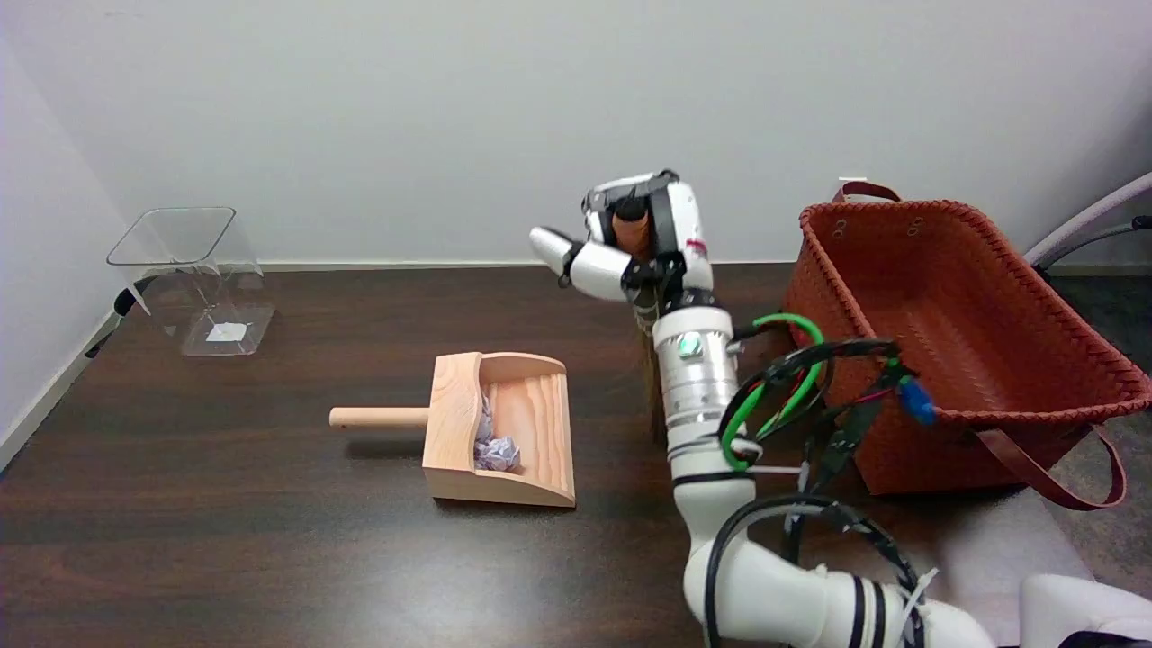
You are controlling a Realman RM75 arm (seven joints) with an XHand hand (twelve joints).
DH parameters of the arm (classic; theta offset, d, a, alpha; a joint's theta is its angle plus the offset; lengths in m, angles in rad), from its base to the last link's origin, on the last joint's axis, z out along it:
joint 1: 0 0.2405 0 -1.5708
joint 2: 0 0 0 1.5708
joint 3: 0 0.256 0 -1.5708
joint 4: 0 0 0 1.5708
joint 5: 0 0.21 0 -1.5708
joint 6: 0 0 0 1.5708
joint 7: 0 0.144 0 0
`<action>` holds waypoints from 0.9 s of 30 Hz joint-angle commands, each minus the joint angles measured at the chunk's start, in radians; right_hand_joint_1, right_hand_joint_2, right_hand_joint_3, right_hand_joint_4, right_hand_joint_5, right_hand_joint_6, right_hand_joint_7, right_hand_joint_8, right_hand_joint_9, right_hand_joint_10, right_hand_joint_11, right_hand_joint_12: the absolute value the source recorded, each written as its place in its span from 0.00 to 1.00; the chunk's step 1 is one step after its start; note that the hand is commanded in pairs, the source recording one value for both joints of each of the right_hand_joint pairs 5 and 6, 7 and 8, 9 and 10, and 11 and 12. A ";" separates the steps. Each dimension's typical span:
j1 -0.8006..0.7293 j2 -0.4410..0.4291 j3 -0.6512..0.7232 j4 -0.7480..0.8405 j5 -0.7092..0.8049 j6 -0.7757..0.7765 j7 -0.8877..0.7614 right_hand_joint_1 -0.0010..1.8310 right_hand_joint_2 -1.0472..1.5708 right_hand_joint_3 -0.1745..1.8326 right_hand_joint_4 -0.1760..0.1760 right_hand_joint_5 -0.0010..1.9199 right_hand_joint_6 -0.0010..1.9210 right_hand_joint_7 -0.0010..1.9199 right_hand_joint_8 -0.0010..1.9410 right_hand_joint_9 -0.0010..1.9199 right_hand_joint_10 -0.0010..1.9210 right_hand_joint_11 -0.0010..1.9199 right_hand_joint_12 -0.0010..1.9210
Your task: Place the broom in the basket.
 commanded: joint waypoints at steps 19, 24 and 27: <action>0.094 0.389 0.633 -0.276 0.545 -0.677 0.008 0.73 1.00 0.23 0.50 1.00 1.00 1.00 0.99 1.00 1.00 0.87 0.87; 0.034 0.504 0.758 -0.277 0.629 -0.737 0.016 0.73 1.00 0.24 0.50 1.00 1.00 1.00 0.99 1.00 1.00 0.87 0.87; -0.028 0.567 0.836 -0.272 0.679 -0.758 0.016 0.74 1.00 0.25 0.50 1.00 1.00 1.00 0.99 1.00 1.00 0.87 0.87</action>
